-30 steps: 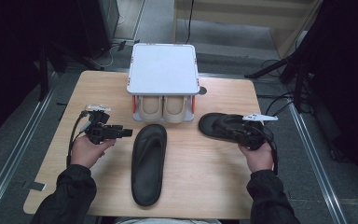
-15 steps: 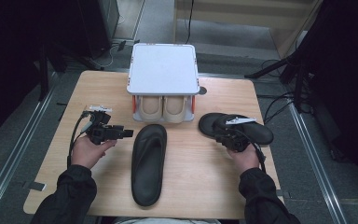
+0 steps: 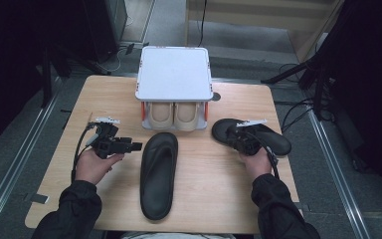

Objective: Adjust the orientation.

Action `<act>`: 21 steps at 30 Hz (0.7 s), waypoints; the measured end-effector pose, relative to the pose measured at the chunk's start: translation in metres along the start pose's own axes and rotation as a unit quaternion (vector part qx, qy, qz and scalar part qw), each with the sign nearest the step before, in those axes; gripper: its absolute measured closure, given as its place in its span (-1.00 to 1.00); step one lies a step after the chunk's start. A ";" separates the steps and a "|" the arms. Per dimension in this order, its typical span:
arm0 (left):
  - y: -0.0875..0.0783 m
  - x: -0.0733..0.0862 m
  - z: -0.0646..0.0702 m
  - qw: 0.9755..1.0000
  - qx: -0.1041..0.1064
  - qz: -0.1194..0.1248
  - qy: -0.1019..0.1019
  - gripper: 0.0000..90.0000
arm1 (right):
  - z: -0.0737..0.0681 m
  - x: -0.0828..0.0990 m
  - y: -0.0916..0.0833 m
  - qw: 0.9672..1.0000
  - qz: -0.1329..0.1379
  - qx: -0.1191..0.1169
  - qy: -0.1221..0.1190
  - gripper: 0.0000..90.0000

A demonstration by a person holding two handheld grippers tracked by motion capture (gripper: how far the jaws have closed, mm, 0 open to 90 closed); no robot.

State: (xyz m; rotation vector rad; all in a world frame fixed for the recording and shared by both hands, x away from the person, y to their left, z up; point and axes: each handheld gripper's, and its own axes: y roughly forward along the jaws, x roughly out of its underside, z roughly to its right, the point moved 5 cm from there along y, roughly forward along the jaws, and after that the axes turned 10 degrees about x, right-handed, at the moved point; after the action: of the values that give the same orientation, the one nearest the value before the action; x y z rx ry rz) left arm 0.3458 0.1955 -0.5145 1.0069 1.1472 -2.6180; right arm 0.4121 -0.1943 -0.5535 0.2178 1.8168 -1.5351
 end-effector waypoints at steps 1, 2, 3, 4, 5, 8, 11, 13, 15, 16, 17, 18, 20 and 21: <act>-0.001 0.001 0.000 1.000 0.000 0.000 0.002 -0.09 | 0.000 -0.002 0.001 1.000 0.000 0.002 0.001 1.00; -0.001 0.002 0.001 1.000 -0.001 0.002 0.000 -0.09 | 0.000 -0.004 0.002 1.000 0.000 0.004 0.002 1.00; -0.002 0.003 0.001 1.000 -0.002 0.002 0.001 -0.09 | 0.001 -0.007 0.003 1.000 0.003 0.006 0.003 1.00; -0.003 0.004 0.001 1.000 -0.002 0.001 0.000 -0.09 | 0.001 -0.008 0.004 1.000 0.006 0.008 0.005 1.00; -0.003 0.005 0.001 1.000 -0.003 0.001 -0.001 -0.09 | 0.001 -0.011 0.005 1.000 0.013 0.010 0.006 1.00; -0.006 0.008 0.000 1.000 -0.005 0.004 -0.004 -0.09 | 0.002 -0.016 0.008 1.000 0.015 0.012 0.018 1.00; -0.008 0.011 0.000 1.000 -0.007 0.005 -0.007 -0.09 | 0.004 -0.022 0.013 0.999 0.015 0.021 0.024 1.00; -0.009 0.013 0.001 1.000 -0.010 0.006 -0.008 -0.09 | 0.006 -0.025 0.015 0.999 0.018 0.025 0.033 1.00; -0.011 0.016 0.001 1.000 -0.010 0.006 -0.011 -0.09 | 0.006 -0.028 0.018 0.999 0.012 0.026 0.035 1.00; -0.011 0.017 0.001 1.000 -0.010 0.005 -0.010 -0.09 | 0.007 -0.029 0.020 0.999 0.011 0.029 0.037 1.00; -0.012 0.018 0.002 1.000 -0.012 0.007 -0.010 -0.09 | 0.008 -0.031 0.021 0.999 0.011 0.030 0.039 1.00; -0.012 0.019 0.002 1.000 -0.012 0.006 -0.011 -0.09 | 0.008 -0.032 0.022 0.999 0.011 0.032 0.041 1.00; -0.013 0.021 0.002 1.000 -0.013 0.005 -0.011 -0.09 | 0.009 -0.035 0.026 0.998 0.011 0.032 0.048 1.00; -0.014 0.022 0.002 1.000 -0.014 0.006 -0.013 -0.09 | 0.010 -0.036 0.027 0.998 0.009 0.033 0.050 1.00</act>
State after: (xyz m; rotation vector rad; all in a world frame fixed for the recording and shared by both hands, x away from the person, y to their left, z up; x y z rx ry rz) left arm 0.3231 0.2072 -0.5183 0.9699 1.1651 -2.5901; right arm 0.4566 -0.1845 -0.5522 0.3462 1.8371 -1.5988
